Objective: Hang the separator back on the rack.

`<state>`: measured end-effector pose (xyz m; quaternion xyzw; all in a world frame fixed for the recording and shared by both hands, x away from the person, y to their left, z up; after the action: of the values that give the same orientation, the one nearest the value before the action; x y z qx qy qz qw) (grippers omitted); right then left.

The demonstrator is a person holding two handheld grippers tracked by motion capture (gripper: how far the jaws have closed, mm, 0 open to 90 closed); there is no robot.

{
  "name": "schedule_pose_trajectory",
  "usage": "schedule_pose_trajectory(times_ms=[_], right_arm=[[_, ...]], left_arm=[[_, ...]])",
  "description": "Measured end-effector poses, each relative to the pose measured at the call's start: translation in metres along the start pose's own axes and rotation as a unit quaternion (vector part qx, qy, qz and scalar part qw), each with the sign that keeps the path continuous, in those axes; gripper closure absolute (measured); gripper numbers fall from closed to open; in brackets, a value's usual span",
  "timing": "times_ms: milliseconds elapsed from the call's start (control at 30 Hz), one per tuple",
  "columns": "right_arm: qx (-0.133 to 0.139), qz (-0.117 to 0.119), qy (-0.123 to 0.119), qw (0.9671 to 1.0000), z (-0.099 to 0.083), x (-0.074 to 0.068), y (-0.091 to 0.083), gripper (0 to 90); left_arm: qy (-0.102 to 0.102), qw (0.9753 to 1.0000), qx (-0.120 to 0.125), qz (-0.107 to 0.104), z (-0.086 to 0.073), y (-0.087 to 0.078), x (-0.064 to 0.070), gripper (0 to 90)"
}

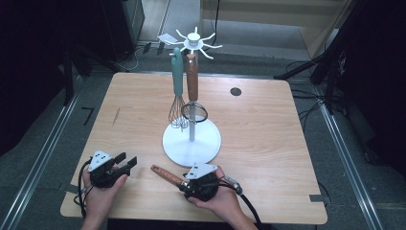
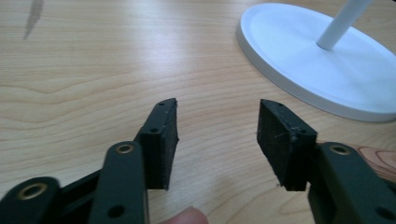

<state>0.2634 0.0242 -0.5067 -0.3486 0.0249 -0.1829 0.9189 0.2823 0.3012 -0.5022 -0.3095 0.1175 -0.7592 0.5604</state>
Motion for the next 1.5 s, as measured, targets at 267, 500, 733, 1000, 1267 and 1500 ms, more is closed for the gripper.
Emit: schedule_pose_trajectory(times_ms=[267, 500, 733, 1000, 1267, 1500], right_arm=[[-0.04, 0.0, -0.016, 0.9991, -0.001, -0.002, 0.015, 70.3], [-0.044, 0.002, -0.029, 0.9986, -0.011, 0.001, 0.001, 71.5], [-0.035, 0.005, -0.008, 0.9993, -0.032, 0.013, -0.021, 72.1], [-0.037, -0.004, -0.008, 0.9993, -0.056, 0.022, -0.046, 72.0], [-0.04, -0.013, 0.001, 0.9991, -0.081, 0.036, -0.071, 71.9], [-0.057, -0.004, -0.008, 0.9984, -0.082, 0.037, -0.078, 65.4]], left_arm=[[-0.01, 0.9999, 0.005, 0.007, 0.001, 0.0, -0.004, 43.8], [-0.008, 0.9999, 0.003, 0.007, 0.001, 0.0, -0.003, 43.9], [-0.007, 0.9999, 0.002, 0.008, 0.0, 0.002, -0.003, 44.1], [-0.007, 0.9999, 0.002, 0.008, 0.0, 0.002, -0.003, 44.2], [-0.007, 0.9999, 0.003, 0.01, 0.0, 0.002, -0.003, 44.1], [-0.007, 0.9999, 0.003, 0.01, 0.0, 0.002, -0.003, 44.1]])
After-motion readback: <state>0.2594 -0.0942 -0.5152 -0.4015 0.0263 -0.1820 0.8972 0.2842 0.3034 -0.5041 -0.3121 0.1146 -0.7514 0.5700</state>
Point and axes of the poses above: each handheld gripper's, and its own axes: y roughly forward along the jaws, z roughly out of its top, x roughly to its right, the point moved 4 cm from there along y, roughly forward along the jaws, and after that the axes turned 13 degrees about -y, right-handed, at the moved point
